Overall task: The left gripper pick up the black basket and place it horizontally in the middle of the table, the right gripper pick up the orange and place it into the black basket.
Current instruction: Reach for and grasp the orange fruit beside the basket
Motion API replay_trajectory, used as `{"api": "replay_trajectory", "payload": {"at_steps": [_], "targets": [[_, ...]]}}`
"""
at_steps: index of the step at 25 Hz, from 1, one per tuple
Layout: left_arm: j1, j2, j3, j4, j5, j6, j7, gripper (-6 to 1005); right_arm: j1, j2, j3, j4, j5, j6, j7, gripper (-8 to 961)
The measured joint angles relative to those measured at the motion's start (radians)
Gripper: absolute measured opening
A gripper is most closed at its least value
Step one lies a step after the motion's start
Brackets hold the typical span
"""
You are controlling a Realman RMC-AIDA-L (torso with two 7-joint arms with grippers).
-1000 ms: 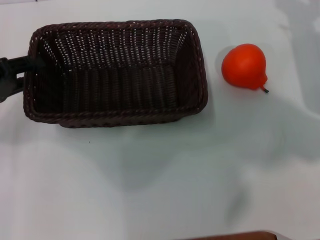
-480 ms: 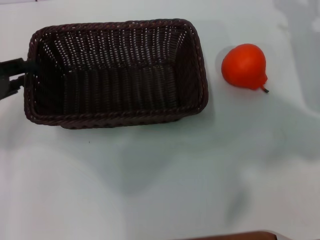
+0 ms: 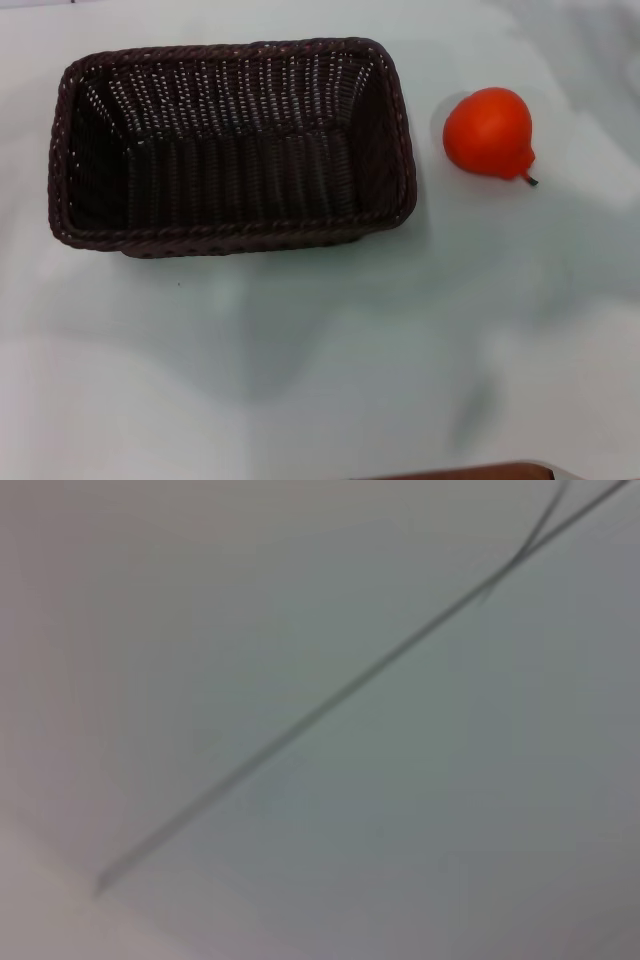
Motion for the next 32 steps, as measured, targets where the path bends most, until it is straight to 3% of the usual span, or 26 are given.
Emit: {"api": "replay_trajectory", "payload": {"at_steps": [5,8,10,15,20,31,32], "targets": [[0.005,-0.02,-0.051,0.122,-0.229,-0.003,0.325,525,0.005,-0.114,-0.088,0.19,-0.502,-0.006,0.387,957],[0.006,-0.034,-0.052,0.165,-0.296,-0.004,0.437,623,0.026,-0.154,-0.089,0.309,-0.8,0.064,0.593,957],[0.002,-0.041,-0.051,0.195,-0.33,-0.006,0.496,680,0.039,-0.164,-0.085,0.398,-0.973,0.118,0.705,956],[-0.016,-0.03,-0.053,0.254,-0.341,0.003,0.52,804,0.064,-0.16,-0.084,0.568,-1.224,0.262,0.838,956],[-0.023,-0.026,-0.054,0.266,-0.35,0.005,0.521,869,0.128,-0.15,-0.087,0.585,-1.383,0.334,0.901,956],[-0.015,-0.025,-0.054,0.309,-0.355,0.005,0.519,884,0.248,-0.064,-0.093,0.503,-1.599,0.248,0.916,956],[-0.014,-0.024,-0.054,0.314,-0.355,0.005,0.519,884,0.257,-0.055,-0.094,0.487,-1.612,0.23,0.914,920]]}}
